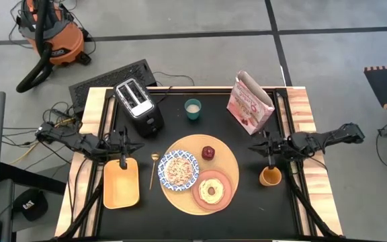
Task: Arrange a breakfast setting
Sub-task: Return to Home Position
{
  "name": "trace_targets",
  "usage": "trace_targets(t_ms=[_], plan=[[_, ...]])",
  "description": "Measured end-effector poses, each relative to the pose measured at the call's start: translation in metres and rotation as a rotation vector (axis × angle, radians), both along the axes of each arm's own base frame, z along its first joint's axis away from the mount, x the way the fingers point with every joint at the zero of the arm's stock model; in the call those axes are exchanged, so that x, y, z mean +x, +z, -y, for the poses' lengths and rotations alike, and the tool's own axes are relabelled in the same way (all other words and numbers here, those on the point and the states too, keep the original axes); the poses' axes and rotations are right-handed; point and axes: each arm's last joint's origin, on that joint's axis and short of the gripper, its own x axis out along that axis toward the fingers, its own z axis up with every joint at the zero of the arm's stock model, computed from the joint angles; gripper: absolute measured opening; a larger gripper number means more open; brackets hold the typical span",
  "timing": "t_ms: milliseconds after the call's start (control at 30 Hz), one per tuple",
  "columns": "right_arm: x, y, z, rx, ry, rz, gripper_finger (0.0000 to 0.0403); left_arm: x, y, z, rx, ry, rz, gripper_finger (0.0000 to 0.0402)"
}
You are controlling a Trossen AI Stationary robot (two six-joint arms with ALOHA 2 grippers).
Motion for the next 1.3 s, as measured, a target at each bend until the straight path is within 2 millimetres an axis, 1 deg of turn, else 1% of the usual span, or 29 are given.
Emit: trace_targets(t_ms=[100,333,567,733,1133,1200,1300], plan=[[-0.0020,0.0019,0.0004,0.010,0.005,0.047,0.0036,-0.0001,-0.0003,-0.0001,-0.011,0.004,-0.003,0.0004],[-0.0034,0.0028,0.0008,-0.008,0.006,0.061,0.0025,0.0007,-0.0004,0.0017,0.010,-0.052,0.006,0.0004],[-0.0021,0.0009,0.0009,-0.014,0.003,0.040,0.0054,0.0007,-0.0004,0.0013,0.078,-0.043,-0.003,0.0004],[-0.0021,0.0007,0.0009,-0.014,0.003,0.040,0.0057,0.0007,-0.0004,0.0014,0.087,-0.046,-0.003,0.0004],[-0.0020,0.0001,0.0009,-0.017,0.003,0.036,0.0058,-0.0005,-0.0001,-0.0044,0.109,0.161,-0.013,0.0004],[-0.0020,0.0001,0.0009,-0.017,0.003,0.036,0.0058,0.0000,-0.0002,-0.0027,0.146,0.095,-0.019,0.0004],[-0.0020,0.0001,0.0009,-0.017,0.003,0.036,0.0059,0.0010,-0.0007,0.0036,0.185,-0.126,-0.012,0.0004]])
